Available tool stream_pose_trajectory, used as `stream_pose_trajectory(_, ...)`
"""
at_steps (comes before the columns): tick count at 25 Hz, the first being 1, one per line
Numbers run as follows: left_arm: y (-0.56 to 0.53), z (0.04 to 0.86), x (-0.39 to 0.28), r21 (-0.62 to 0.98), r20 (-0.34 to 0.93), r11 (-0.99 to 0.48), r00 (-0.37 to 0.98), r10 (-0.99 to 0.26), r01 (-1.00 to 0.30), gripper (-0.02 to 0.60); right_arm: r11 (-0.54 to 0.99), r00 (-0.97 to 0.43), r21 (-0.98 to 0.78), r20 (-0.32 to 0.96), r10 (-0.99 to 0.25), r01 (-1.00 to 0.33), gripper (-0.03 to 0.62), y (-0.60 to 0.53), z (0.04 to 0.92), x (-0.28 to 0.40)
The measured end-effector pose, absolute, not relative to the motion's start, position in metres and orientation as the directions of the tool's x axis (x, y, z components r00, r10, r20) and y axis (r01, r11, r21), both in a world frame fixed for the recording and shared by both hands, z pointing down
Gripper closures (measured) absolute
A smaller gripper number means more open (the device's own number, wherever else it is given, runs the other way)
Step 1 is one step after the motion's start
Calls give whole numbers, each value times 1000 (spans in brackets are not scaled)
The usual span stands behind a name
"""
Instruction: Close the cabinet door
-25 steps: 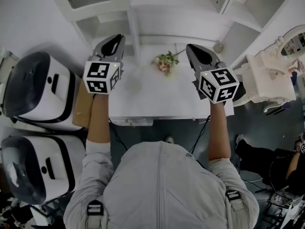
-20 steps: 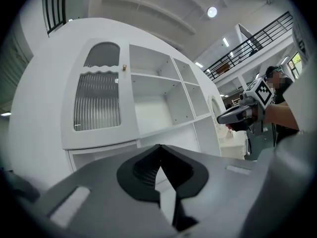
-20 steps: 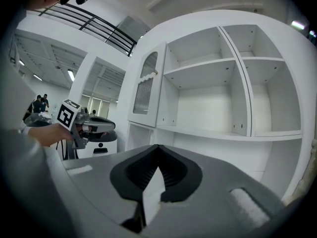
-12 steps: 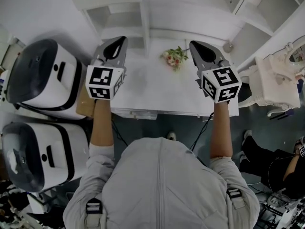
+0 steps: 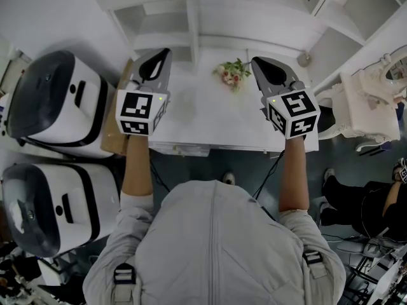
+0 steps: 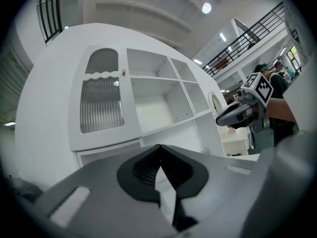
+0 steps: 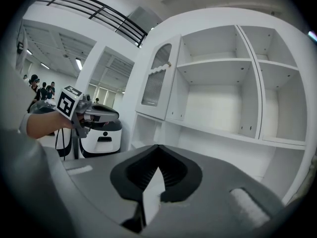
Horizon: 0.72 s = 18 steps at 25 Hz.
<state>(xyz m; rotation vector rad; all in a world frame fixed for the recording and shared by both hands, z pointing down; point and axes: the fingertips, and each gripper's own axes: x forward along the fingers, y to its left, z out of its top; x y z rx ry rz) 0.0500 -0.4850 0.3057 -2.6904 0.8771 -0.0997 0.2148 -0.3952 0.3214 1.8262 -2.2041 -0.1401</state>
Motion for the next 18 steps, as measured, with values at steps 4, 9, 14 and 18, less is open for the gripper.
stream_pose_trajectory(4,-486,309,54,-294,-24,-774,814,-581,-561,565,196,-159,240,164,-974,-951,593,-396,328,216)
stream_pose_trajectory(9,-485,317,56,-293,0,-788,824,-566,-541,565,189,-151,234,170,-974,-954,594,-396,332,217)
stream_pose_trajectory(14,-487,324,60,-284,23,-796,827,-562,-534,564,193,-155,223,175,-972,-956,594,-399,336,218)
stream_pose_trajectory(18,-491,326,65,-274,36,-799,825,-564,-535,563,198,-160,218,179,-971,-956,594,-402,338,221)
